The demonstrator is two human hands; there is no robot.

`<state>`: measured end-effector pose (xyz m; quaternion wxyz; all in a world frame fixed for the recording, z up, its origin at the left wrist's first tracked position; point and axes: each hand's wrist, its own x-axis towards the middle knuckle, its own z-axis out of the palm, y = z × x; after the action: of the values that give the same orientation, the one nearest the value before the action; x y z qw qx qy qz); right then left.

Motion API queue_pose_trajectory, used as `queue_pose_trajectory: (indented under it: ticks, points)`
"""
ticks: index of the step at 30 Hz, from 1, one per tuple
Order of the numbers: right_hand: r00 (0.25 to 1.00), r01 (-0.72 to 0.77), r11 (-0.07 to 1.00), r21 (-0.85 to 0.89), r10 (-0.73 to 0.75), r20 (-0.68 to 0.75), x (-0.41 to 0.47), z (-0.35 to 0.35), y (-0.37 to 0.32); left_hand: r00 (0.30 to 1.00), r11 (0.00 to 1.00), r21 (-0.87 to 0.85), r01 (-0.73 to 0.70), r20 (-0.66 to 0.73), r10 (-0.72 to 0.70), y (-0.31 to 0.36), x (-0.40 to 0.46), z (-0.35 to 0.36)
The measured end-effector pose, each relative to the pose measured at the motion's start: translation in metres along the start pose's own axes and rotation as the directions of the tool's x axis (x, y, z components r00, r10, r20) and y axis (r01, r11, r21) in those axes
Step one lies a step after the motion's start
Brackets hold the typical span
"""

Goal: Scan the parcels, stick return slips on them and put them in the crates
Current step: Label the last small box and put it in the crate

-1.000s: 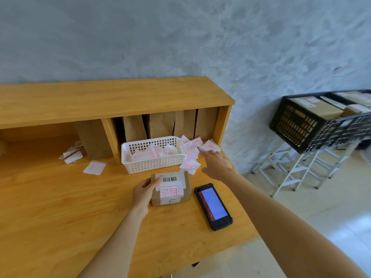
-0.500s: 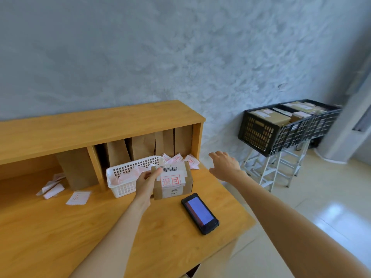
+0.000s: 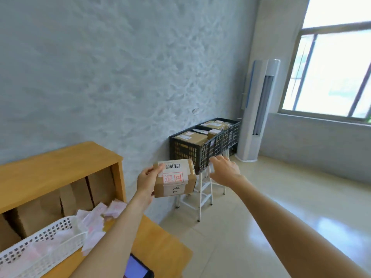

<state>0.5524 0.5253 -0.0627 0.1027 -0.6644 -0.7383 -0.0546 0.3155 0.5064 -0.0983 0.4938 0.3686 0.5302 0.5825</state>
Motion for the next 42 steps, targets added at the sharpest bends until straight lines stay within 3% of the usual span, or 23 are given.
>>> queue_pose_trajectory:
  ticks: [8, 21, 28, 34, 42]
  points:
    - [0.985, -0.15, 0.988, -0.019, 0.148, -0.083, 0.033, -0.008, 0.15, 0.993, 1.0, 0.012, -0.026, 0.112, 0.024, 0.004, 0.044, 0.161]
    - [0.98, -0.156, 0.988, -0.018, 0.153, -0.123, 0.133, -0.01, 0.349, 0.985, 1.0, 0.02, 0.019, 0.173, -0.022, -0.015, 0.142, 0.389]
    - [0.976, -0.212, 0.976, -0.045, 0.208, -0.07, 0.197, 0.03, 0.436, 0.973, 0.996, 0.021, 0.082, 0.215, -0.085, -0.057, 0.217, 0.492]
    - [0.964, -0.266, 0.961, -0.08, 0.267, 0.001, 0.294, 0.067, 0.521, 0.964, 0.992, 0.045, 0.118, 0.236, -0.126, -0.092, 0.321, 0.579]
    - [0.97, -0.235, 0.97, -0.067, 0.229, -0.087, 0.457, 0.063, 0.603, 0.95, 0.986, 0.04, 0.161, 0.265, -0.165, -0.096, 0.466, 0.695]
